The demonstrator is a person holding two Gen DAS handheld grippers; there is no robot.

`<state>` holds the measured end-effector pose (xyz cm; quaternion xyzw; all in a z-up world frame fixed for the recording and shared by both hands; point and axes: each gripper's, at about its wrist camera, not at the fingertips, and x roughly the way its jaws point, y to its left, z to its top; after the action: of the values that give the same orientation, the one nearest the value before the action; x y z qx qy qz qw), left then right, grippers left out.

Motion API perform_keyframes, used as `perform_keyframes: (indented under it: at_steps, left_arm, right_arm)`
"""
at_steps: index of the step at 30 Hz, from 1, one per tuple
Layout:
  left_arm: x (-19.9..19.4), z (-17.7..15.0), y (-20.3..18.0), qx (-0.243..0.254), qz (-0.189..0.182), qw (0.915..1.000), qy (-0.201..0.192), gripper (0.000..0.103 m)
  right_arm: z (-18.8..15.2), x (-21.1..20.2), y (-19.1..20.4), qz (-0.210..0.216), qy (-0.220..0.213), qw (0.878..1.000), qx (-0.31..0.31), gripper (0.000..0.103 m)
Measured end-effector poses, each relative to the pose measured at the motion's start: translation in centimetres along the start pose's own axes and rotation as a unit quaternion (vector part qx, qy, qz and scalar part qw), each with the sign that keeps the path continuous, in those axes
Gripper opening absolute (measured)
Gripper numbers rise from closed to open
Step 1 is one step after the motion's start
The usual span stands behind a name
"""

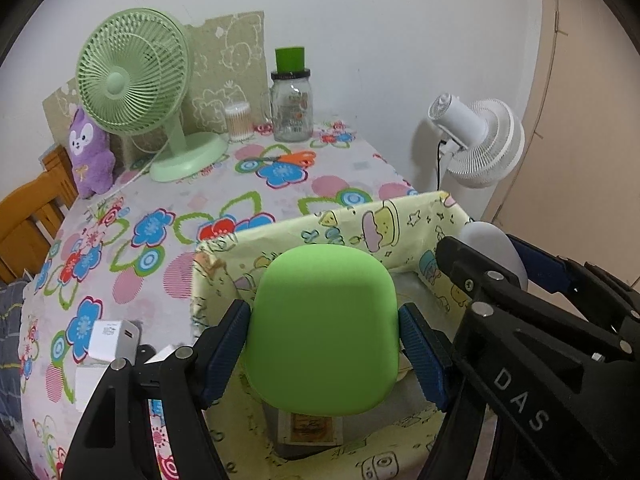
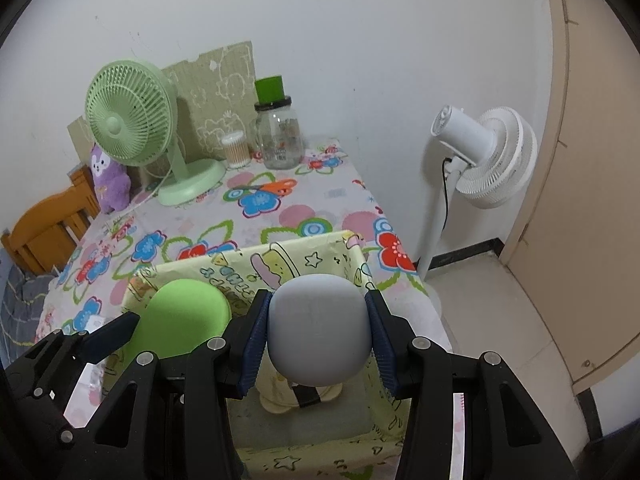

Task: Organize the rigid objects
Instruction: 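Lower the green pad into the box with left tool while right tool releases the white ball inside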

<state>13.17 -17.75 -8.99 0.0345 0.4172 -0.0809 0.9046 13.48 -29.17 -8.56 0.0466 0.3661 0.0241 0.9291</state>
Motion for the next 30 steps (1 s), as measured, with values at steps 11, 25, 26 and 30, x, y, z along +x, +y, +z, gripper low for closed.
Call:
perform_keyframes:
  at_steps: [11,25,26,30]
  left_arm:
    - [1.9,-0.4,-0.6,0.008,0.006,0.9994,0.032,0.078]
    - [2.0,-0.6,-0.6,0.026,0.009,0.9985,0.048,0.079]
    - [2.0,-0.6,-0.6,0.026,0.008,0.9985,0.048,0.08]
    - [2.1,-0.5,-0.6,0.025,0.006,0.9984,0.049,0.081]
  right_arm:
    - [-0.4,2.0,0.1,0.006,0.014,1.0,-0.018,0.051]
    - [-0.2,3.8,0.9,0.018,0.031,0.999,-0.025,0.051]
    - [-0.2,3.8,0.9,0.018,0.031,0.999,-0.025,0.051]
    - [-0.1,3.8,0.9,0.019,0.033,0.999,-0.025,0.051]
